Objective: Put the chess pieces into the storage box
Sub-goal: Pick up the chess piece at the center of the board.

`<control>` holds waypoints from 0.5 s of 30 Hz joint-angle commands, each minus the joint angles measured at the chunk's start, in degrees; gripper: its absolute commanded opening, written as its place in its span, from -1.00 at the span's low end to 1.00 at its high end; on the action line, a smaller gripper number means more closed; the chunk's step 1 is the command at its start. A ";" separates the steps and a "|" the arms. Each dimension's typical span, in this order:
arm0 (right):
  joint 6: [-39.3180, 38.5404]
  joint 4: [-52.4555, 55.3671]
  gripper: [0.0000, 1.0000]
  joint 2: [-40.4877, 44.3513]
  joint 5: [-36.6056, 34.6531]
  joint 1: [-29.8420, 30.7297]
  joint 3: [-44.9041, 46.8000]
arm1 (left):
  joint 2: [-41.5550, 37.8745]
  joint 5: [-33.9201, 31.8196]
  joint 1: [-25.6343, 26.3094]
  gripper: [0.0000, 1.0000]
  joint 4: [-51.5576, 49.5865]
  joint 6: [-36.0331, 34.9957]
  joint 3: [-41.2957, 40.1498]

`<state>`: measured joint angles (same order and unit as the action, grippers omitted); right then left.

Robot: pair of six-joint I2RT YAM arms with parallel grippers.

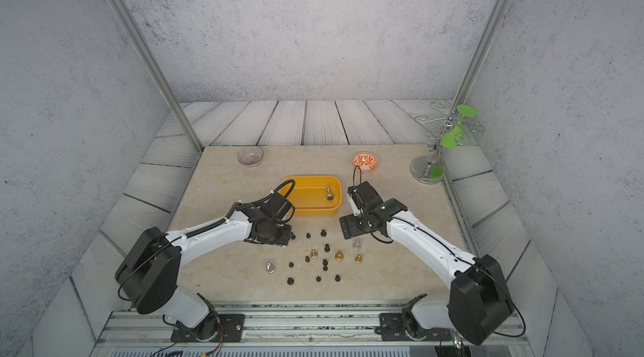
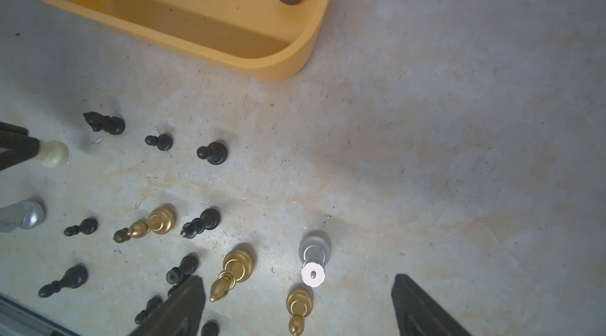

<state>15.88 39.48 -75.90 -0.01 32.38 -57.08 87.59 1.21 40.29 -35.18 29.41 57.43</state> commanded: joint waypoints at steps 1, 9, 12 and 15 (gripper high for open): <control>0.21 1.82 0.80 2.40 -1.44 -0.37 0.73 | -4.18 -3.58 0.14 -0.96 -2.87 -1.25 4.97; -0.40 1.27 0.81 1.87 -0.56 -0.39 0.70 | 3.22 -3.84 -3.83 -0.98 -2.69 -7.82 18.50; -0.67 1.82 0.80 1.04 -0.52 -0.37 -0.38 | 10.45 -2.52 -6.10 -0.98 -4.85 -9.45 25.80; -0.50 1.43 0.80 1.48 -0.34 -0.41 -0.40 | 17.10 -0.87 -7.91 -0.98 -6.40 -10.72 32.09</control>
<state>15.70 40.07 -74.78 -0.34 32.21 -56.51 100.60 -0.97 33.76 -37.78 21.76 85.86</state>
